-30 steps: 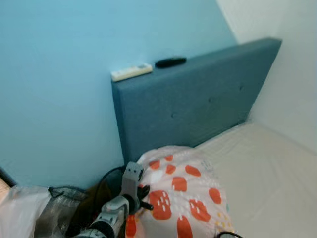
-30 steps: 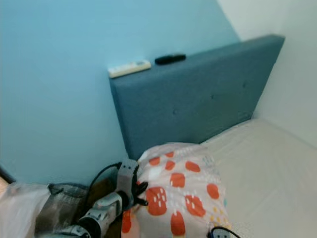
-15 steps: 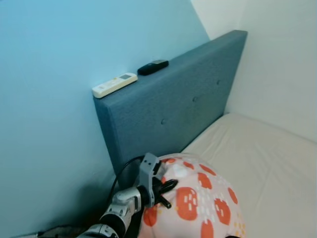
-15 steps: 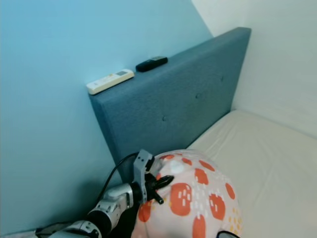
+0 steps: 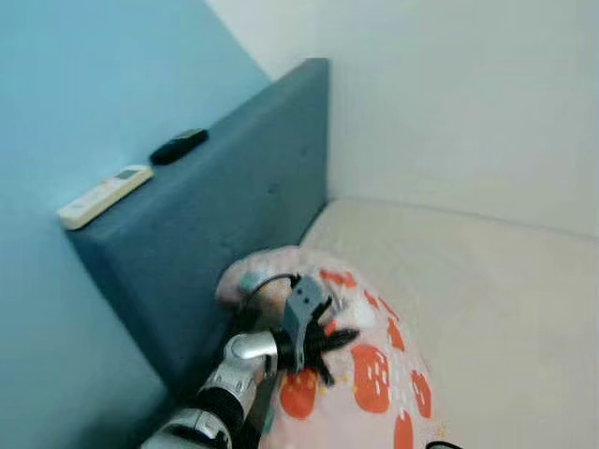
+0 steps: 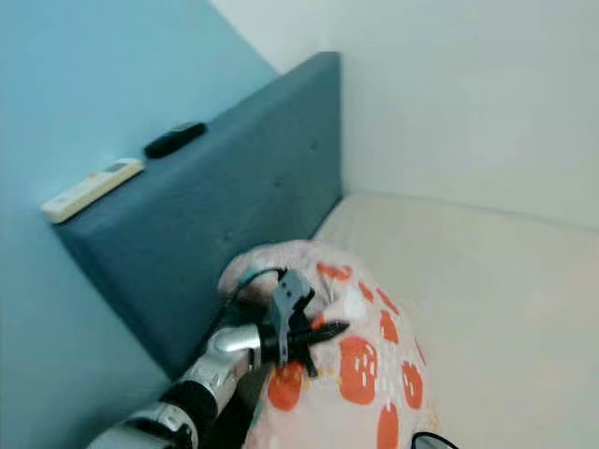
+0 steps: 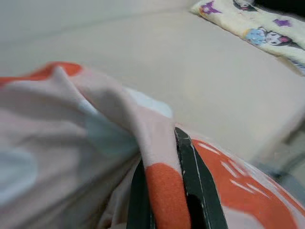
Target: Clean up the room
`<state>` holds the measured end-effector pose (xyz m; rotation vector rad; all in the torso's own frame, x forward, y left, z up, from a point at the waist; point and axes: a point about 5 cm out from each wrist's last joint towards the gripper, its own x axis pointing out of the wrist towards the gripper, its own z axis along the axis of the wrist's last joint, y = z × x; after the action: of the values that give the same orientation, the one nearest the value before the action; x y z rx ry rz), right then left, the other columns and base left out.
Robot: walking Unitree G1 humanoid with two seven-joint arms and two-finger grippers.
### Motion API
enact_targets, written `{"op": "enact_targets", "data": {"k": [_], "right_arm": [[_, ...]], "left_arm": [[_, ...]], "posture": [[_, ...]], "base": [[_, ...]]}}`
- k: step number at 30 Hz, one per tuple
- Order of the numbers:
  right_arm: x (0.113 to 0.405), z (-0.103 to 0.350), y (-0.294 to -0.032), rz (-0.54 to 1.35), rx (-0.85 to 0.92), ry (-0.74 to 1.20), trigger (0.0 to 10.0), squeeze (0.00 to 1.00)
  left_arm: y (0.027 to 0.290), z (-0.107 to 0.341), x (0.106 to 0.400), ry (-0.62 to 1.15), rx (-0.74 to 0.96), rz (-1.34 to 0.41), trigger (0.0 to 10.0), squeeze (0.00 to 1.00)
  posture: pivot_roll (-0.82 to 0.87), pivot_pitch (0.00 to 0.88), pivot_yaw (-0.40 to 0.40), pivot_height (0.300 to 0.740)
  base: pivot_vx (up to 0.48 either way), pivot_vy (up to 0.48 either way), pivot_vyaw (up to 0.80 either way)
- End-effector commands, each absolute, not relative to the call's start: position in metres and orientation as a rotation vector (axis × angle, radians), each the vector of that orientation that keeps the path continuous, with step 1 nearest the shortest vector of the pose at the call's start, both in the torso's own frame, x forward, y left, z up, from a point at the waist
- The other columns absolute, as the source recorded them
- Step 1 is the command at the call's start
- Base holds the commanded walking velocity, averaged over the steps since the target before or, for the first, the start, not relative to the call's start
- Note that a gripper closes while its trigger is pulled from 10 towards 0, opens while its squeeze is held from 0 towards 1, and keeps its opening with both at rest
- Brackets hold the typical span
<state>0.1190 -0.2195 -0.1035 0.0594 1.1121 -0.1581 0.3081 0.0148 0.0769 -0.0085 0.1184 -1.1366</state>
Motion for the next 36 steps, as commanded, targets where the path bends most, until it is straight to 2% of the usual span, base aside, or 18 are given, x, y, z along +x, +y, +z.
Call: {"op": "enact_targets", "data": {"k": [1, 6, 10, 12, 14, 15, 24, 30, 36], "right_arm": [[0.127, -0.101, -0.216, -0.176, 0.080, 1.070, 10.0, 0.00], [0.129, -0.100, -0.217, -0.194, 0.090, 1.041, 10.0, 0.00], [0.130, -0.099, -0.220, -0.220, 0.109, 1.024, 10.0, 0.00], [0.128, -0.098, -0.226, -0.244, 0.128, 1.016, 10.0, 0.00], [0.127, -0.098, -0.228, -0.250, 0.131, 1.014, 10.0, 0.00], [0.125, -0.098, -0.231, -0.267, 0.141, 1.006, 10.0, 0.00], [0.122, -0.098, -0.231, -0.294, 0.172, 0.973, 10.0, 0.00], [0.121, -0.098, -0.227, -0.292, 0.180, 0.951, 10.0, 0.00], [0.107, -0.100, -0.226, -0.314, 0.187, 0.936, 10.0, 0.00]], "left_arm": [[-0.005, 0.106, 0.318, -0.013, 0.055, -1.131, 10.0, 0.00], [0.005, 0.135, 0.347, -0.102, 0.270, -0.936, 10.0, 0.00], [0.010, 0.145, 0.357, -0.120, 0.339, -0.862, 10.0, 0.00], [0.017, 0.147, 0.366, -0.108, 0.501, -0.769, 10.0, 0.00], [0.019, 0.147, 0.368, -0.106, 0.542, -0.743, 10.0, 0.00], [0.021, 0.145, 0.370, -0.109, 0.659, -0.704, 10.0, 0.00], [0.024, 0.127, 0.368, -0.100, 0.858, -0.593, 10.0, 0.00], [0.023, 0.124, 0.366, -0.110, 0.852, -0.568, 10.0, 0.00], [0.002, 0.145, 0.365, -0.181, 0.669, -0.598, 10.0, 0.00]], "posture": [[-0.18, 0.000, 0.073, 0.740], [-0.19, 0.000, 0.088, 0.740], [-0.20, 0.000, 0.090, 0.740], [-0.23, 0.000, 0.117, 0.740], [-0.23, 0.000, 0.118, 0.740], [-0.24, 0.000, 0.126, 0.740], [-0.28, 0.017, 0.144, 0.740], [-0.31, 0.060, 0.156, 0.740], [-0.31, 0.119, 0.169, 0.740]], "base": [[0.000, 0.000, -0.77], [0.000, 0.000, 0.00], [0.000, 0.000, 0.00], [0.000, 0.000, -0.79], [0.000, 0.000, -0.79], [0.000, 0.000, -0.79], [0.000, 0.000, -0.79], [0.000, 0.000, -0.79], [0.000, 0.000, -0.53]]}}
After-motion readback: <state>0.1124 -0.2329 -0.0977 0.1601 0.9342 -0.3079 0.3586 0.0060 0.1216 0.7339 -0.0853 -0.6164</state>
